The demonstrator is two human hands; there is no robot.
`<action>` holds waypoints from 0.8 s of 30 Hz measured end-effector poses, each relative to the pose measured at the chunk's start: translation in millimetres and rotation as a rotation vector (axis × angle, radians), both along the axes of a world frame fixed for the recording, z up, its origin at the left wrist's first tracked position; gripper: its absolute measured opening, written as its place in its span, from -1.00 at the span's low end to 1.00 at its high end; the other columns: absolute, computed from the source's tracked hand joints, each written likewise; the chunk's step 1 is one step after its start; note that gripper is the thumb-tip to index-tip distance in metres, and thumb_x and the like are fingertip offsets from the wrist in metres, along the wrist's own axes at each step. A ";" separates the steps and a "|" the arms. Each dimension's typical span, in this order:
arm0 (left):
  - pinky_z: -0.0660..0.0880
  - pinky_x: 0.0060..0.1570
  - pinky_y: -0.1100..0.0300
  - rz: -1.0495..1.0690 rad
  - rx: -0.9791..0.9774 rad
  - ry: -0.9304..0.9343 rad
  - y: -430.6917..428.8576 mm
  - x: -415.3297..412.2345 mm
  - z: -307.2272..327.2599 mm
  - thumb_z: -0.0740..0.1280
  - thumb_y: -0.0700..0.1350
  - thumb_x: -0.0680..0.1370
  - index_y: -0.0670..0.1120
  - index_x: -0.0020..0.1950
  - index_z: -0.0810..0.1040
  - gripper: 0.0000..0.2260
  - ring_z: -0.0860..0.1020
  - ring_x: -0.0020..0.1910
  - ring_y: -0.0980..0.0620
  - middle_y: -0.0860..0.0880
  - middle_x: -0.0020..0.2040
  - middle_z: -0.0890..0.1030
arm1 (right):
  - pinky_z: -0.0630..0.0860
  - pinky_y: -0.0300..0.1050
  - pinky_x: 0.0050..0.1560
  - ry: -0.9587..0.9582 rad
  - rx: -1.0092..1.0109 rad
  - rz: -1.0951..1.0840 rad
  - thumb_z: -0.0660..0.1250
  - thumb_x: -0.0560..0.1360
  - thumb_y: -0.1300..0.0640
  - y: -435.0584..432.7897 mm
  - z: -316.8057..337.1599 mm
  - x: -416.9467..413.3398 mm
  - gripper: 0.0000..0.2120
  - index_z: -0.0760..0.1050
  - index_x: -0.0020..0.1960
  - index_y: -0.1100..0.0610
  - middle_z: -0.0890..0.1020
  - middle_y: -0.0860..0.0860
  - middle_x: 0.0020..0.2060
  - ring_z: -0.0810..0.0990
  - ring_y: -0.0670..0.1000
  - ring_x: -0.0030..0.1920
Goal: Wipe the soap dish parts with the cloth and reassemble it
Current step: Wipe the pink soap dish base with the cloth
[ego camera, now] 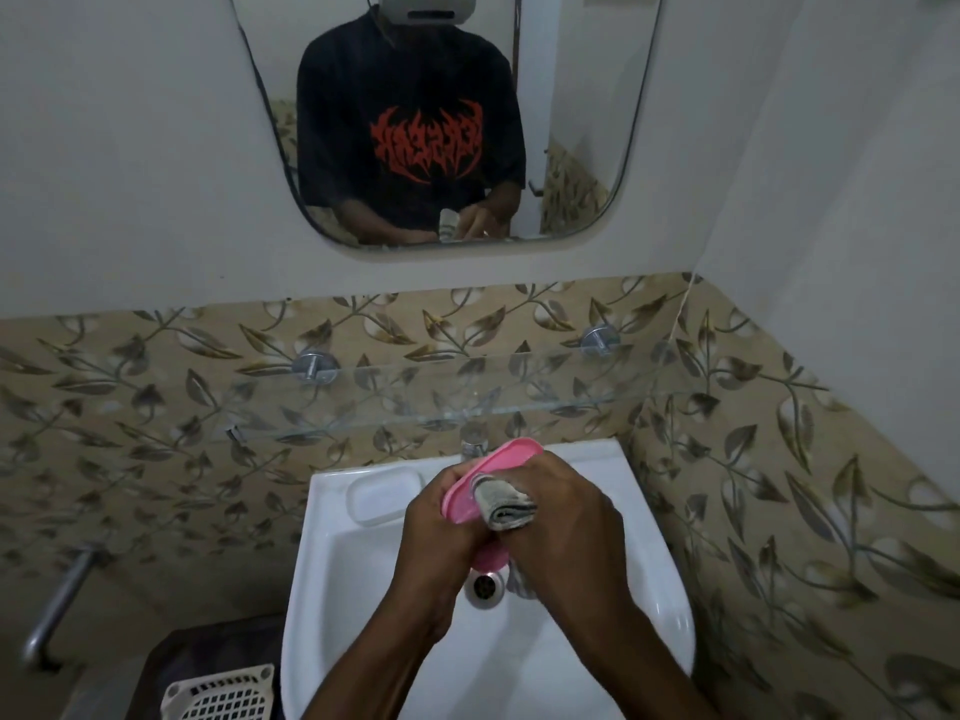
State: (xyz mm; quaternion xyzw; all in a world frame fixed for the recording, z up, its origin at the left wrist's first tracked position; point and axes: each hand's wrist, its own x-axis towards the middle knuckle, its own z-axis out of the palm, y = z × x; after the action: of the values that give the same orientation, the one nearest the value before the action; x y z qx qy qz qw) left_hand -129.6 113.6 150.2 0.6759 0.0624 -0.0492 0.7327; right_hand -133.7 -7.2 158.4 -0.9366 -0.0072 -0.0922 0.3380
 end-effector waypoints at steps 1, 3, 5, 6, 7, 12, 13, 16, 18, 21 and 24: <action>0.61 -0.17 0.21 -0.011 0.012 -0.008 2.2 0.5 0.5 0.51 -0.13 0.31 0.04 0.04 0.65 -0.69 0.68 -0.10 0.03 0.03 -0.09 0.73 | 0.32 -0.56 -0.13 -0.026 -0.022 0.004 0.41 0.47 0.07 -1.5 3.4 0.9 -0.85 0.63 0.04 -0.04 0.57 -0.18 -0.11 0.59 -0.15 -0.05; 0.62 -0.10 0.13 -0.041 0.047 -0.018 6.8 0.5 -1.1 0.52 -0.13 0.26 0.03 0.07 0.64 -0.61 0.68 -0.07 -0.01 -0.01 -0.06 0.72 | 0.48 -0.32 -0.20 -0.143 -0.084 -0.109 0.38 0.43 -0.03 -13.8 10.0 2.7 -0.91 0.62 -0.11 -0.06 0.59 -0.16 -0.21 0.57 -0.14 -0.21; 0.62 -0.08 0.08 -0.069 0.070 -0.025 9.0 0.3 -2.0 0.50 -0.16 0.25 0.02 0.09 0.63 -0.59 0.67 -0.06 -0.07 -0.04 -0.07 0.71 | 0.53 -0.16 -0.25 -0.168 -0.062 -0.238 0.33 0.44 -0.07 -28.0 13.2 5.6 -0.84 0.61 -0.15 -0.01 0.59 -0.12 -0.25 0.57 -0.08 -0.26; 0.62 -0.10 0.10 -0.074 0.081 -0.030 9.2 0.8 -2.7 0.48 -0.17 0.25 0.01 0.08 0.63 -0.60 0.67 -0.07 -0.07 -0.03 -0.08 0.71 | 0.52 -0.14 -0.26 -0.182 -0.046 -0.265 0.33 0.44 -0.07 -31.1 12.8 6.5 -0.84 0.61 -0.16 0.00 0.59 -0.12 -0.25 0.56 -0.08 -0.27; 0.62 -0.12 0.12 -0.077 0.089 -0.036 9.1 1.2 -2.0 0.47 -0.18 0.25 0.02 0.06 0.63 -0.61 0.67 -0.08 -0.05 -0.02 -0.10 0.72 | 0.51 -0.17 -0.26 -0.184 -0.055 -0.250 0.36 0.43 -0.03 -26.2 11.2 7.6 -0.87 0.61 -0.17 0.00 0.59 -0.12 -0.25 0.55 -0.08 -0.28; 0.61 -0.14 0.17 -0.102 0.087 -0.043 12.7 5.1 -0.7 0.50 -0.13 0.28 0.01 0.05 0.65 -0.66 0.69 -0.09 0.02 -0.01 -0.08 0.72 | 0.37 -0.45 -0.10 -0.007 -0.011 0.010 0.36 0.48 0.06 -2.8 -4.9 6.3 -0.89 0.61 0.00 -0.02 0.52 -0.19 -0.15 0.57 -0.17 -0.07; 0.61 -0.14 0.17 -0.110 0.097 -0.045 13.3 5.4 -1.3 0.51 -0.14 0.29 0.00 0.06 0.64 -0.65 0.68 -0.08 0.01 -0.02 -0.07 0.72 | 0.39 -0.42 -0.16 -0.060 -0.055 -0.022 0.35 0.45 -0.03 -10.2 -3.5 7.1 -0.89 0.61 -0.08 -0.06 0.52 -0.23 -0.21 0.56 -0.19 -0.15; 0.61 -0.13 0.16 -0.131 0.149 -0.040 14.1 5.7 -3.6 0.54 -0.24 0.36 0.00 0.09 0.62 -0.65 0.68 -0.06 -0.01 -0.02 -0.06 0.71 | 0.44 -0.30 -0.26 -0.119 -0.105 -0.166 0.23 0.39 -0.21 -34.3 1.2 9.2 -0.71 0.59 -0.16 -0.04 0.51 -0.20 -0.30 0.55 -0.14 -0.25; 0.60 -0.16 0.20 -0.145 0.172 -0.049 13.2 5.8 -3.3 0.50 -0.31 0.40 0.01 0.08 0.61 -0.66 0.67 -0.08 0.01 0.00 -0.07 0.71 | 0.45 -0.24 -0.27 -0.134 -0.065 -0.200 0.33 0.39 -0.13 -31.3 3.9 8.8 -0.80 0.60 -0.18 -0.01 0.50 -0.18 -0.32 0.56 -0.10 -0.27; 0.59 -0.21 0.26 -0.141 0.164 -0.066 13.1 8.4 -2.6 0.52 -0.20 0.33 0.01 0.05 0.63 -0.68 0.68 -0.13 0.07 0.02 -0.10 0.72 | 0.44 -0.26 -0.23 -0.128 -0.033 -0.058 0.45 0.36 0.02 -12.3 11.1 -0.2 -0.92 0.61 -0.18 0.00 0.56 -0.14 -0.29 0.59 -0.07 -0.24; 0.62 -0.13 0.16 -0.148 0.163 -0.071 14.2 10.0 -2.6 0.50 -0.13 0.31 0.01 0.06 0.64 -0.67 0.68 -0.09 0.03 0.01 -0.08 0.72 | 0.48 -0.27 -0.24 -0.076 -0.012 -0.010 0.47 0.36 -0.03 -10.0 9.8 2.2 -0.86 0.56 -0.24 -0.01 0.56 -0.13 -0.32 0.55 -0.08 -0.26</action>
State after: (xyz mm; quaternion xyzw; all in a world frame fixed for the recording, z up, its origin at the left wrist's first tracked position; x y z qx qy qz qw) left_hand -119.6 127.8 147.5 0.7372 -0.0097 -0.0739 0.6715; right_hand -131.4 -17.2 168.2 -0.9345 -0.0159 -0.1292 0.3312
